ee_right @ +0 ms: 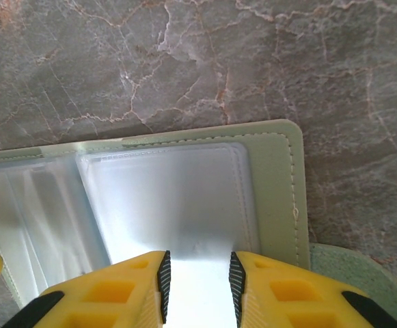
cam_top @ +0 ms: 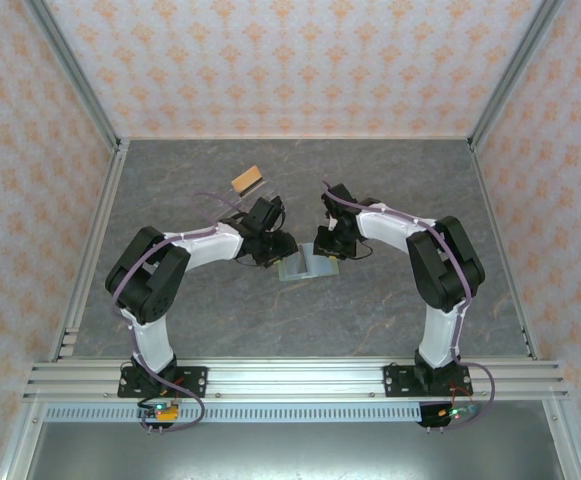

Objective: Take the credit cards out of the card holder

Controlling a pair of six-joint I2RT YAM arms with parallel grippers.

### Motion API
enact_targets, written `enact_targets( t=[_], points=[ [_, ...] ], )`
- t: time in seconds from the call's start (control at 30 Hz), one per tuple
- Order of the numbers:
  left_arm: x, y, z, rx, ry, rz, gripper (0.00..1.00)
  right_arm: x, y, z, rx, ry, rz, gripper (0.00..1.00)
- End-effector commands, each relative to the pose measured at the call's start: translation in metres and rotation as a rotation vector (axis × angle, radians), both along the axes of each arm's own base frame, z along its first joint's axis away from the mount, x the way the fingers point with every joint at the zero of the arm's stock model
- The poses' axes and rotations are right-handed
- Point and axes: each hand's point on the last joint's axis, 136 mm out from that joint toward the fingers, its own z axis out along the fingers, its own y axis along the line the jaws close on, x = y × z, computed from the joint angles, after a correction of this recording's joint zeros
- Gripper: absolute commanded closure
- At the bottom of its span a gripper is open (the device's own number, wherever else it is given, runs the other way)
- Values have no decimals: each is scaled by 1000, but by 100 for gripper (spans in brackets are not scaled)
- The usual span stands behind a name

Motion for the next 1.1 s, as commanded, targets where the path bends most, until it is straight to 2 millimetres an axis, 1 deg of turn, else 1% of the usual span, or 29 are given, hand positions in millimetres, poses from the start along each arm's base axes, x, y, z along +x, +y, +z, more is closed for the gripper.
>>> enact_targets(
  t=[0.0,0.1,0.27,0.43,0.5,0.53,0.63,0.67,0.83,1.07],
  points=[
    [5,-10,6,-21,-27,-29,59,-7,-13,-18,-83,41,2,68],
    [5,-9,10,-16,-35,-34,61,-7,-13,-19,-86,41,2,68],
    [4,-2,17,24,-54,-42,61,-7,-14,-19,-89,41,1,68],
    [4,5,16,55,-59,-29,60,-7,-14,-20,-91,43,-1,68],
    [4,0,15,34,-56,-32,63,-7,-14,-20,-91,42,-2,68],
    [5,-2,14,20,-54,-35,66,-7,-14,-20,-90,44,-2,68],
    [4,-5,11,7,-48,-36,73,-7,-14,-21,-87,43,-1,68],
    [5,-5,10,8,-47,-36,73,-7,-14,-21,-89,44,-2,68],
    [4,-6,6,4,-35,-39,71,-8,-14,-23,-90,51,0,68],
    [4,-13,3,-23,-17,-57,65,-9,-15,-24,-91,54,0,68]
  ],
)
